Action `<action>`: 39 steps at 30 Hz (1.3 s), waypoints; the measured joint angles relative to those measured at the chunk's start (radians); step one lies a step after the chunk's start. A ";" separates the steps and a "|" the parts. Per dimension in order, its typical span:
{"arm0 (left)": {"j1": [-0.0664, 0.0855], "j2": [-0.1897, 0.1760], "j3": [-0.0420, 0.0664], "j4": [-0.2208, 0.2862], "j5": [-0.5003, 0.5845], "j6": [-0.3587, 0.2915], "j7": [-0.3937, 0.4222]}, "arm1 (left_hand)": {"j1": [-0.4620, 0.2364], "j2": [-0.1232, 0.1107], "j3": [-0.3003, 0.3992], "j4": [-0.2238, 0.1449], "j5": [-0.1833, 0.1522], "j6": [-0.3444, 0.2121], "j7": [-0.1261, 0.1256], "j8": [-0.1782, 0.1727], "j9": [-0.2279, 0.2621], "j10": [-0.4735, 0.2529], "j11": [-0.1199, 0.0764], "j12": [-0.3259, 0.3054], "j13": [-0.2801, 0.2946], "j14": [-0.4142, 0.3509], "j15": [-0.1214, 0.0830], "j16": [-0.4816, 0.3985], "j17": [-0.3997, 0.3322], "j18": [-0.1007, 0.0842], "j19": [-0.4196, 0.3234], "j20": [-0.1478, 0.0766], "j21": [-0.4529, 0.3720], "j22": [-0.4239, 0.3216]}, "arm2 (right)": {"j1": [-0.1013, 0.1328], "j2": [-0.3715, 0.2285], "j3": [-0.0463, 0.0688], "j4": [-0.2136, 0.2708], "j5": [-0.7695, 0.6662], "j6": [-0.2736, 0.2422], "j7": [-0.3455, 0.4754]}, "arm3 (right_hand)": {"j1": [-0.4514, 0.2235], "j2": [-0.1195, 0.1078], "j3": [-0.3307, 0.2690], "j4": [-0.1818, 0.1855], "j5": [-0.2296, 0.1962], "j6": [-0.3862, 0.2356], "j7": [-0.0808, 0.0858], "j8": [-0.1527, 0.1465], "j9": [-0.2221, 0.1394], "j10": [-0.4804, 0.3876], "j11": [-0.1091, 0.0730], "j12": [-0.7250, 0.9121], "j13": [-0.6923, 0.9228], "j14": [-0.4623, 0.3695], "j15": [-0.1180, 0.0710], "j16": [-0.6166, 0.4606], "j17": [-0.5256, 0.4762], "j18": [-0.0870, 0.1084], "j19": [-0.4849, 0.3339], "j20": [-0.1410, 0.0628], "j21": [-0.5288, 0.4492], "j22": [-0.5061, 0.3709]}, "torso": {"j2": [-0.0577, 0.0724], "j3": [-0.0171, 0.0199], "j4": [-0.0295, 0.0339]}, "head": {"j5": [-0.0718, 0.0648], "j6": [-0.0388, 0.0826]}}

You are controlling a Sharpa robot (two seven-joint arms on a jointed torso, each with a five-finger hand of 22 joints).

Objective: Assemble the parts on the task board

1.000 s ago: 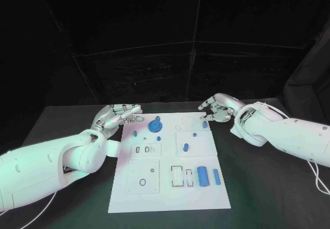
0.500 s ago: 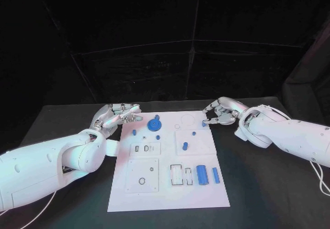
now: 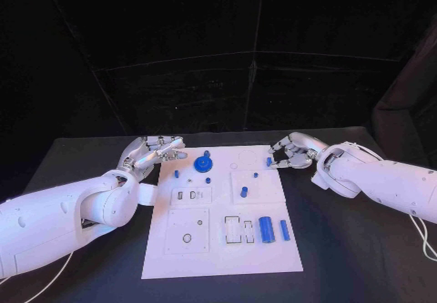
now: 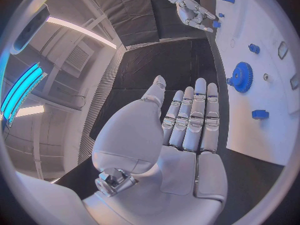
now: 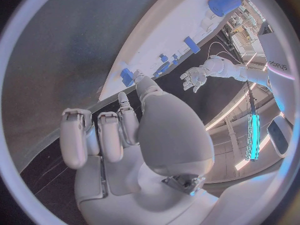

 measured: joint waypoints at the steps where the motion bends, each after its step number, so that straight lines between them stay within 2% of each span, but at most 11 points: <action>1: 0.000 0.000 0.000 0.000 0.000 0.000 0.000 | 0.000 0.000 0.000 0.000 0.000 0.000 0.000 0.000 0.000 0.000 0.000 0.000 0.000 0.000 0.000 0.000 0.000 0.000 0.000 0.000 0.000 0.000 | 0.000 0.002 0.000 -0.002 0.001 0.001 0.000 | 0.000 0.000 0.000 0.000 0.000 0.000 0.000 0.000 0.000 0.000 0.000 0.000 0.000 0.000 0.000 0.000 0.000 0.000 0.000 0.000 0.000 0.000 | 0.000 -0.0002 0.0004 | 0.000 0.000; 8: -0.001 0.001 0.000 -0.002 0.000 0.000 0.000 | 0.000 0.000 0.000 0.000 0.000 0.000 0.000 0.000 0.000 0.000 0.000 0.000 0.000 0.000 0.000 0.000 0.000 0.000 0.000 0.000 0.000 0.000 | -0.005 0.013 0.000 -0.010 0.005 0.008 0.002 | -0.009 0.009 0.000 0.000 0.004 0.005 -0.004 0.005 0.002 0.000 0.000 0.000 0.000 0.000 0.000 0.000 0.000 0.000 0.000 0.000 0.000 0.000 | 0.000 0.0000 0.0002 | 0.002 -0.001; 12: -0.001 0.001 0.000 -0.002 0.000 0.000 0.000 | 0.000 0.000 0.000 0.000 0.000 0.000 0.000 0.000 0.000 0.000 0.000 0.000 0.000 0.000 0.000 0.000 0.000 0.000 0.000 0.000 0.000 0.000 | -0.008 0.022 0.000 -0.016 0.007 0.012 0.003 | 0.000 0.033 0.005 -0.005 0.000 0.036 -0.011 0.018 0.006 0.000 0.000 0.000 0.000 0.000 0.000 0.000 0.000 0.000 0.000 0.000 0.000 0.000 | 0.000 -0.0004 -0.0001 | 0.003 -0.002; 18: -0.002 0.001 0.000 -0.003 0.000 0.000 0.000 | 0.000 0.000 0.000 0.000 0.000 0.000 0.000 0.000 0.000 0.000 0.000 0.000 0.000 0.000 0.000 0.000 0.000 0.000 0.000 0.000 0.000 0.000 | -0.011 0.031 0.000 -0.024 0.007 0.017 0.003 | 0.001 0.055 0.015 -0.015 -0.008 0.066 -0.017 0.027 0.006 0.000 -0.007 0.000 0.000 0.000 0.000 0.000 0.001 0.000 0.000 0.000 0.000 0.000 | 0.000 -0.0006 0.0000 | 0.003 -0.005; 30: -0.002 0.001 0.000 -0.003 0.000 0.001 0.000 | 0.000 0.000 0.000 0.000 0.000 0.000 0.000 0.000 0.000 0.000 0.000 0.000 0.000 0.000 0.000 0.000 0.001 0.000 0.000 0.000 0.000 -0.001 | -0.014 0.037 0.000 -0.034 0.005 0.020 -0.001 | 0.006 0.060 0.022 -0.022 -0.008 0.080 -0.024 0.031 0.006 0.004 -0.011 0.005 0.000 0.000 0.000 0.000 0.001 0.000 0.004 -0.004 0.000 0.000 | 0.000 -0.0008 -0.0001 | 0.004 -0.006; 37: -0.002 0.000 0.000 -0.003 0.000 0.002 0.000 | 0.000 0.000 0.000 0.000 0.000 0.000 0.000 0.000 0.000 0.000 0.000 0.000 0.000 0.000 0.000 0.000 0.001 0.000 0.000 0.000 0.000 -0.001 | -0.014 0.040 0.000 -0.039 0.003 0.020 -0.004 | 0.011 0.064 0.026 -0.026 -0.008 0.084 -0.022 0.031 0.006 0.004 -0.011 0.006 0.000 -0.004 -0.004 0.000 0.000 0.000 0.007 -0.007 0.000 0.000 | 0.000 -0.0004 -0.0001 | 0.004 -0.008; 39: -0.002 0.000 0.000 -0.003 0.000 0.002 0.000 | 0.000 0.000 0.000 0.000 0.000 0.000 0.000 0.000 0.000 0.000 0.000 0.000 0.000 0.000 0.000 0.000 0.001 0.000 0.000 0.000 0.000 -0.001 | -0.014 0.041 0.000 -0.039 0.003 0.019 -0.005 | 0.014 0.074 0.037 -0.030 -0.014 0.096 -0.024 0.031 0.006 0.007 -0.015 0.006 0.000 -0.004 -0.004 0.000 0.000 0.000 0.007 -0.007 0.000 0.000 | 0.000 -0.0004 -0.0002 | 0.004 -0.009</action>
